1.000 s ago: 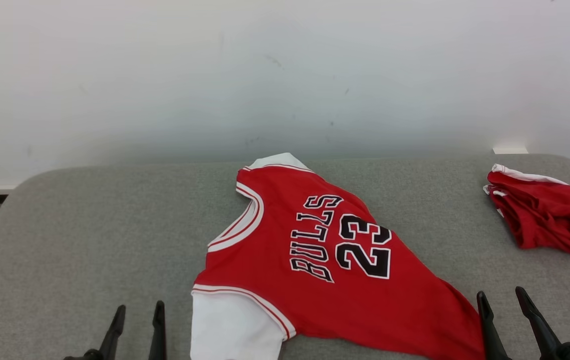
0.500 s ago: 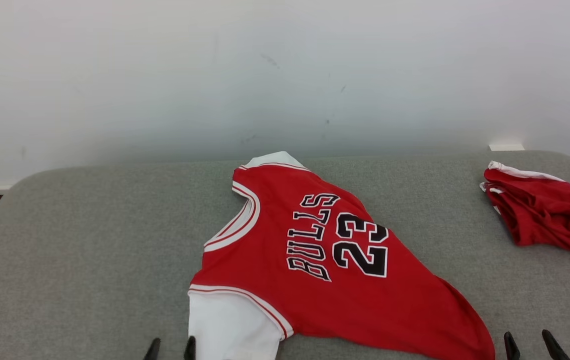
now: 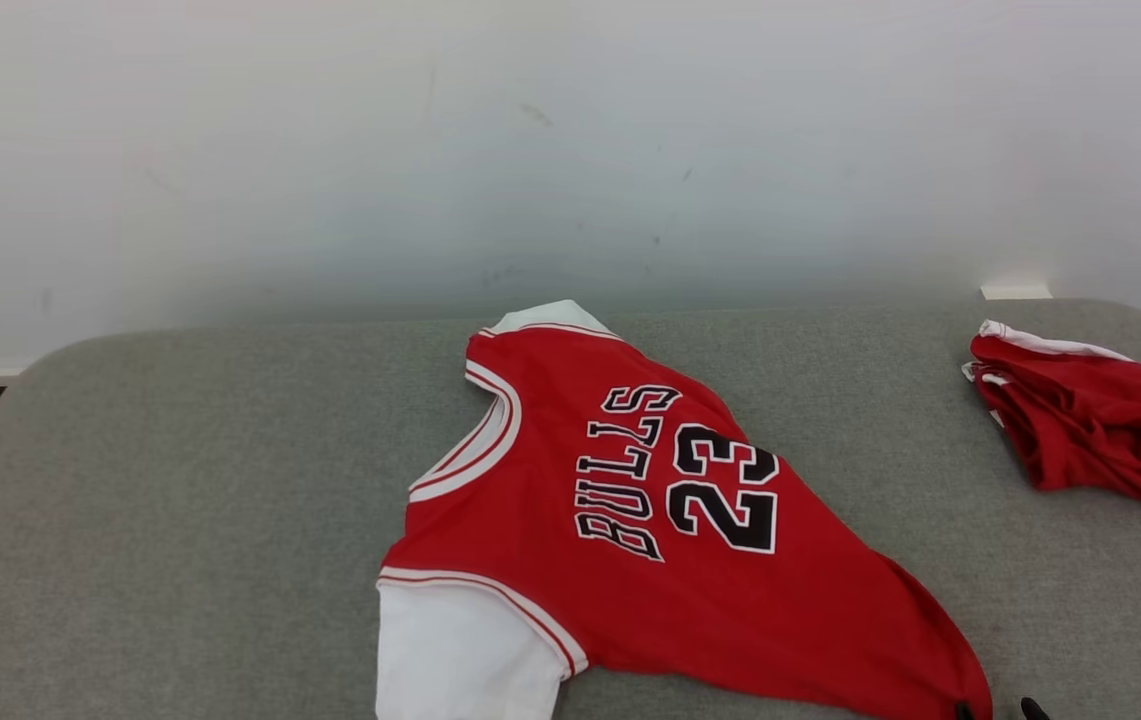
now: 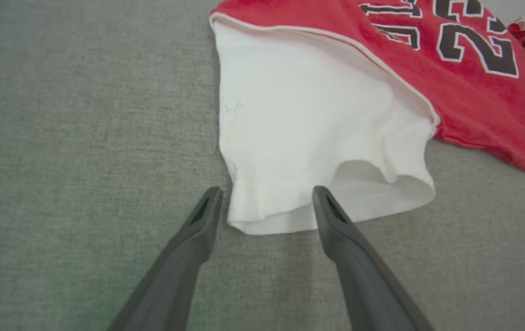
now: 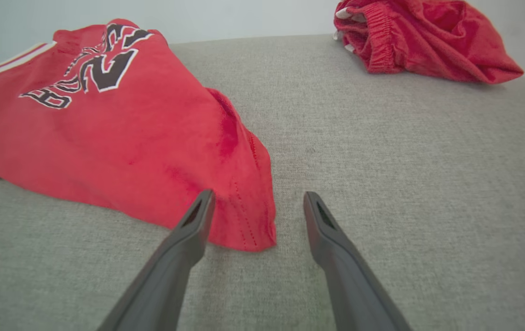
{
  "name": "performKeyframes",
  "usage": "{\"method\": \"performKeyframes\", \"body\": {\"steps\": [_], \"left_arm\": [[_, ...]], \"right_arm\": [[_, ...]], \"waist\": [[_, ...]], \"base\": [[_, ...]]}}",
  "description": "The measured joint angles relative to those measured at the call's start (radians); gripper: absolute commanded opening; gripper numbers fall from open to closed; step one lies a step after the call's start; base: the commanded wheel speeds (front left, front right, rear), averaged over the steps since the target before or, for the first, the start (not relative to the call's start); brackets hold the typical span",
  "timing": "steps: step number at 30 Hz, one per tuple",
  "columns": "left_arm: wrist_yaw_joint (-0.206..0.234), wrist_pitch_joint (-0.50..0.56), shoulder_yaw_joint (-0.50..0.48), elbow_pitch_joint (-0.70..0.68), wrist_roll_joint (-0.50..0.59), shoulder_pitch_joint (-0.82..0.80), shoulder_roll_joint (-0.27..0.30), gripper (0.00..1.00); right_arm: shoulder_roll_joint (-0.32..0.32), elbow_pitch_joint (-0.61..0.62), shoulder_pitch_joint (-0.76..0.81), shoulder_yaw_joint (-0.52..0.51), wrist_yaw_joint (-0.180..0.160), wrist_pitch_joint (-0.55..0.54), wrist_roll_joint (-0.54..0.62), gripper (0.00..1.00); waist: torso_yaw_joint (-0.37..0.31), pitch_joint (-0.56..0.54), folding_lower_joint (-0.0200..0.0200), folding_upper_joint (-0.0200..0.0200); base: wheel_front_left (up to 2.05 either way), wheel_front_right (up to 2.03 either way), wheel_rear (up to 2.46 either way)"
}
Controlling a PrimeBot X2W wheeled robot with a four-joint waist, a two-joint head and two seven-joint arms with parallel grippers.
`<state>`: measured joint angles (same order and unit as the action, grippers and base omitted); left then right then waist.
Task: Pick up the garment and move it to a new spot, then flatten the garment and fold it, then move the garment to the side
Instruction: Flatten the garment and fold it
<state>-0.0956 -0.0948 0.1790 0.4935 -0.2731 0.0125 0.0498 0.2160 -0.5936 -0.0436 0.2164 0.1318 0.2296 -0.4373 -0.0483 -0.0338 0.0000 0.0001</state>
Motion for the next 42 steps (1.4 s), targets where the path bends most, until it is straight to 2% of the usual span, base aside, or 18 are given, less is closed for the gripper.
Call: {"method": "performKeyframes", "body": {"steps": [6,7,8,9,10,11,12,20,26,31,36,42], "left_arm": [[0.004,0.024,0.015,0.048,-0.004,-0.037,0.000,1.00],[0.004,0.025,0.018,0.054,-0.005,-0.041,0.000,0.91],[0.003,0.028,0.021,0.060,-0.008,-0.046,0.000,0.66],[0.002,0.034,0.023,0.068,-0.009,-0.050,0.000,0.42],[0.002,0.038,0.025,0.076,-0.010,-0.053,0.002,0.16],[0.000,0.041,0.028,0.081,-0.010,-0.056,0.003,0.00],[-0.002,0.041,0.031,0.085,-0.011,-0.057,0.002,0.00],[-0.008,0.004,0.038,0.073,-0.026,-0.063,0.010,0.00],[0.000,-0.030,0.038,0.007,-0.026,-0.071,0.029,0.00],[0.002,-0.015,0.038,-0.096,-0.011,-0.126,0.068,0.00],[-0.010,0.042,0.052,-0.180,0.021,-0.260,0.145,0.00],[-0.028,0.085,0.075,-0.181,0.026,-0.559,0.208,0.00]], "right_arm": [[0.002,-0.100,-0.057,0.072,0.000,0.002,-0.059,1.00],[0.002,-0.112,-0.067,0.083,0.000,0.007,-0.067,1.00],[0.002,-0.123,-0.078,0.096,0.000,0.009,-0.075,0.94],[0.000,-0.136,-0.088,0.108,0.000,0.009,-0.088,0.62],[-0.002,-0.151,-0.097,0.124,0.000,0.011,-0.097,0.45],[-0.002,-0.166,-0.103,0.135,0.000,0.012,-0.104,0.31],[-0.002,-0.179,-0.109,0.145,0.000,0.017,-0.115,0.00],[0.014,-0.182,-0.135,0.165,0.000,0.029,-0.165,0.00],[0.028,-0.053,-0.135,0.117,0.000,0.033,-0.191,0.00],[0.043,0.037,-0.175,0.134,0.000,0.033,-0.248,0.00],[0.089,0.104,-0.323,0.198,0.000,-0.016,-0.306,0.00],[0.124,0.111,-0.609,0.256,0.000,-0.086,-0.365,0.00]], "waist": [[0.002,0.003,0.0000,0.0000],[0.002,0.003,0.0000,0.0000],[0.001,0.004,0.0000,0.0000],[-0.001,0.004,0.0000,0.0000],[-0.002,0.005,0.0000,0.0000],[-0.002,0.005,0.0000,0.0000],[-0.002,0.005,0.0000,0.0000],[0.011,0.003,0.0000,0.0000],[0.011,-0.002,0.0000,0.0000],[0.010,0.005,0.0000,0.0000],[0.012,0.041,0.0000,0.0000],[0.020,0.149,0.0001,0.0000]], "base": [[0.00,0.00,0.00],[0.00,0.00,0.00],[0.00,0.00,0.00],[0.00,0.00,0.00],[0.00,0.00,0.00],[0.00,0.00,0.00],[0.00,0.00,0.00],[0.00,0.00,0.00],[0.00,0.00,0.00],[0.00,0.00,0.00],[0.00,0.00,0.00],[0.00,0.00,0.00]]}}
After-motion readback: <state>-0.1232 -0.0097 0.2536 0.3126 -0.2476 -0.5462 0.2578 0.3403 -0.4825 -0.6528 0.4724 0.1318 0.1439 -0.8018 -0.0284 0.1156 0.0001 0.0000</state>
